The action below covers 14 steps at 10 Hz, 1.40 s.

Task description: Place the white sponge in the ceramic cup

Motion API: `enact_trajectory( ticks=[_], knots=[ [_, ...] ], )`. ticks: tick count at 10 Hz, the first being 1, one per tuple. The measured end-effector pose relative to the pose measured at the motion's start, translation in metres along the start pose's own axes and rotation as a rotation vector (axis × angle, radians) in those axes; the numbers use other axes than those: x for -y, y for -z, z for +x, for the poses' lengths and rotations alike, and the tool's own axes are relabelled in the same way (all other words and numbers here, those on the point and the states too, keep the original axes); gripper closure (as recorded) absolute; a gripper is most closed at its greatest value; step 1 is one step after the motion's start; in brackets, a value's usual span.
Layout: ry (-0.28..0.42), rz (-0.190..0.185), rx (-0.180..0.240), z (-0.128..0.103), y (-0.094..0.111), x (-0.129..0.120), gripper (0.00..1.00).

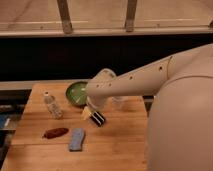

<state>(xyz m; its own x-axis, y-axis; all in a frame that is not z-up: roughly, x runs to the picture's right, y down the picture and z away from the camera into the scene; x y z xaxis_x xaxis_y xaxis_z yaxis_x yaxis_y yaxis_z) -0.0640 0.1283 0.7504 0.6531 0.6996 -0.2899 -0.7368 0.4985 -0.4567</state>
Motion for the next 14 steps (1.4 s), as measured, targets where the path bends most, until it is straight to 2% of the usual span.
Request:
enact_trajectory(
  ticks=[7, 10, 14],
  knots=[
    [0.086, -0.133, -0.06, 0.007, -0.052, -0.064, 0.2],
    [0.125, -0.164, -0.086, 0.009, -0.068, -0.086, 0.2],
    [0.123, -0.161, -0.086, 0.009, -0.067, -0.084, 0.2]
  ],
)
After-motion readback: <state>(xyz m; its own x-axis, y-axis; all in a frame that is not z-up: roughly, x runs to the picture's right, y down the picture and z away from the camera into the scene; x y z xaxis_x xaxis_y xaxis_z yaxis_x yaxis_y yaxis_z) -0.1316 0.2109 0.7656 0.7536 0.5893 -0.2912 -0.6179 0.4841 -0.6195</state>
